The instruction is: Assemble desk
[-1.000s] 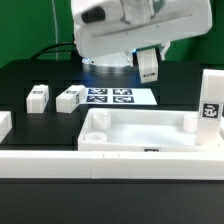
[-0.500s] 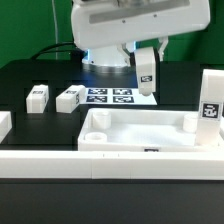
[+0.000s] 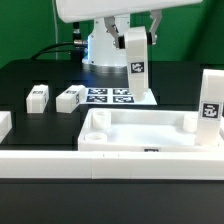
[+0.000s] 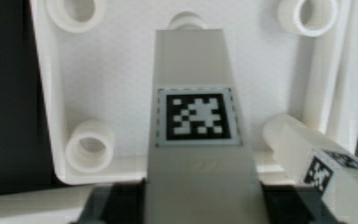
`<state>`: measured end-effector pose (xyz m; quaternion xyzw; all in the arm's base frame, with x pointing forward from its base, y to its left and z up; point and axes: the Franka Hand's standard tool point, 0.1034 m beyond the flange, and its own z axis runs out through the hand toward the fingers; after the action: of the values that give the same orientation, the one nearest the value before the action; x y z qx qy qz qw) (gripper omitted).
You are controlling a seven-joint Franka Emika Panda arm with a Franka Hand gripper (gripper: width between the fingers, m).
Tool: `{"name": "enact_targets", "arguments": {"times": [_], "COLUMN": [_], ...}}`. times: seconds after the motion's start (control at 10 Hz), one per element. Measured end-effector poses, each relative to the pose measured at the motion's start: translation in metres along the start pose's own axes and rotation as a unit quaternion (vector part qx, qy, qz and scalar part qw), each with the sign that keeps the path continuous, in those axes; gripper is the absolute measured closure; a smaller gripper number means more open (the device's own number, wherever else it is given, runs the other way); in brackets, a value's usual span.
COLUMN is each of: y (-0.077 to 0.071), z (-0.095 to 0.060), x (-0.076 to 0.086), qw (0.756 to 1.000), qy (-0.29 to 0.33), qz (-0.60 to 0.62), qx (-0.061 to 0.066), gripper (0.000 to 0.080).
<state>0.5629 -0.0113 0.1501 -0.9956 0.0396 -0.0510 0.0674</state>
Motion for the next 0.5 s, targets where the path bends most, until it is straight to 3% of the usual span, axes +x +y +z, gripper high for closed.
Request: {"name": "enact_targets", "arguments": {"times": [0.3, 0.5], "y": [0.007, 0.012], "z": [0.005, 0.002], "x": [0.013, 0.021], "qw": [0.991, 0.987], "qy": [0.126, 0.155], "qz": [-0.01, -0.019], "qx": [-0.035, -0.044], "gripper": [0.0509, 0.0509]}}
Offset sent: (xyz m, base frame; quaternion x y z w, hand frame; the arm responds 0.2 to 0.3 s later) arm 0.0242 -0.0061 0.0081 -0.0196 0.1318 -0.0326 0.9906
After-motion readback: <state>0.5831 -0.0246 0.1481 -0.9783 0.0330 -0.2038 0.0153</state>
